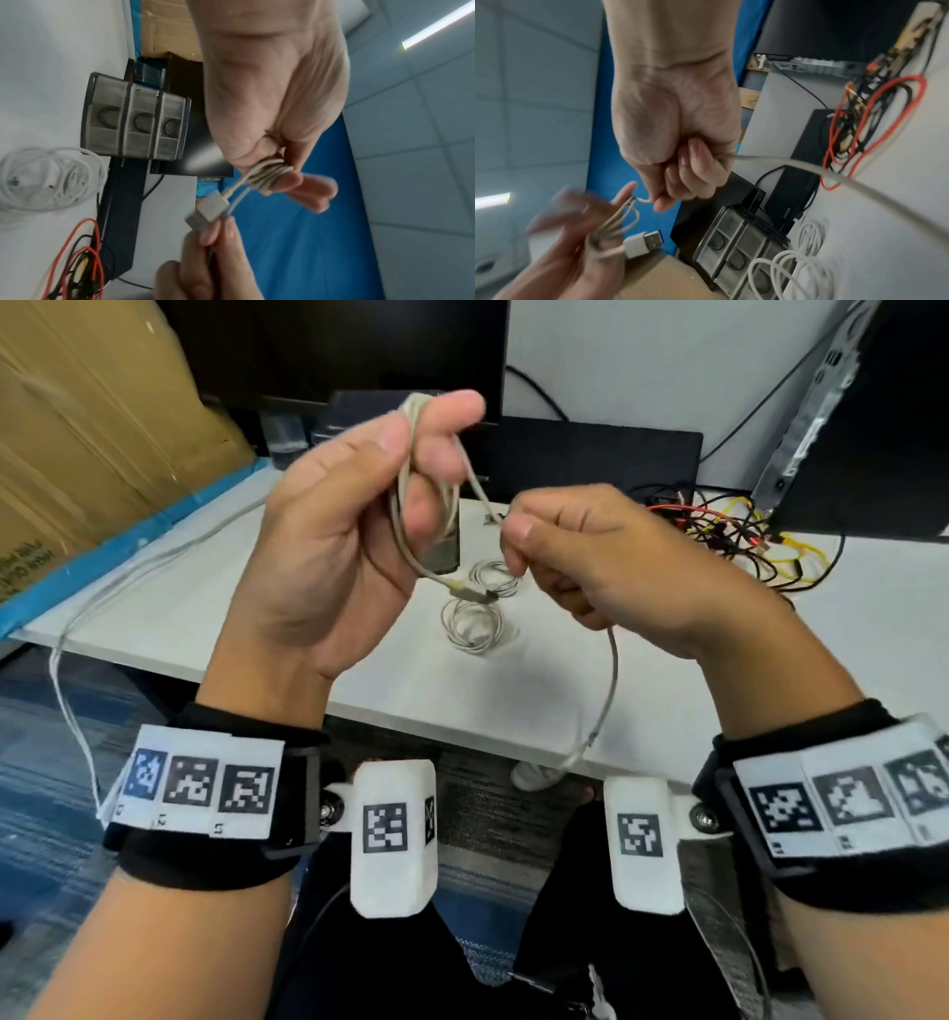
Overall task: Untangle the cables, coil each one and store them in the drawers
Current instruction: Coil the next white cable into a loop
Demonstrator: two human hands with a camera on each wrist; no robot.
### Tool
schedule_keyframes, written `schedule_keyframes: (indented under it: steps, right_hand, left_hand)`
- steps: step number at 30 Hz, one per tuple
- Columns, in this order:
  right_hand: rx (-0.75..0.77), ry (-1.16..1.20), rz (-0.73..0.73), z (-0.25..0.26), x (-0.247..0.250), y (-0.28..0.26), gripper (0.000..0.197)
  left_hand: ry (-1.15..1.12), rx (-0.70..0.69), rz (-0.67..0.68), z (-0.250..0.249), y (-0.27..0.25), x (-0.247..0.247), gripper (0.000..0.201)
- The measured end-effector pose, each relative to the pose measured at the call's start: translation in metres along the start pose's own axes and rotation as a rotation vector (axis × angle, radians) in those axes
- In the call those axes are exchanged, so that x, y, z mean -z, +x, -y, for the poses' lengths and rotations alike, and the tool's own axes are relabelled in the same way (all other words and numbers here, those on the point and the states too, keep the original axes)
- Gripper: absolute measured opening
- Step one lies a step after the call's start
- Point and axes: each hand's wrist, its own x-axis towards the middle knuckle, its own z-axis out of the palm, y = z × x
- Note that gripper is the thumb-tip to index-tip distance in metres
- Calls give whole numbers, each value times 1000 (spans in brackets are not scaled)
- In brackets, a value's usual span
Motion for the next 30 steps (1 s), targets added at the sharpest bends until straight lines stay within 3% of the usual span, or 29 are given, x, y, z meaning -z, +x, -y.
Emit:
schedule_keyframes:
  steps: [2, 4, 6, 8, 13, 18, 24, 27, 30]
  right_hand:
    - [25, -132, 102, 4, -8, 0, 33]
    - [102, -280, 154, 16, -11, 1, 31]
    - [183, -363, 107, 28, -9, 5, 29]
    - [250, -358, -15, 30, 1, 9, 27]
    - [271, -343, -274, 18, 21, 16, 28]
    - [280, -309, -355, 1, 21, 16, 32]
    - [322, -341, -565, 3, 23, 20, 31]
    - [301, -353, -583, -5, 25, 24, 33]
    - [263, -399, -508, -19, 15, 26, 35]
  left_hand:
    - [91, -24, -124, 1, 5, -1, 35]
    - [322, 23, -187, 5, 10, -3, 32]
    - [609, 95, -191, 10, 14, -3, 27]
    - [733, 148, -167, 12, 15, -3, 25]
    - [582, 232, -57, 4, 8, -5, 43]
    - [320, 261, 34, 6, 1, 6, 39]
    - [315, 365, 104, 17, -1, 11, 33]
    - [307, 332, 119, 14, 2, 14, 30]
    - [202, 229, 55, 8, 8, 11, 33]
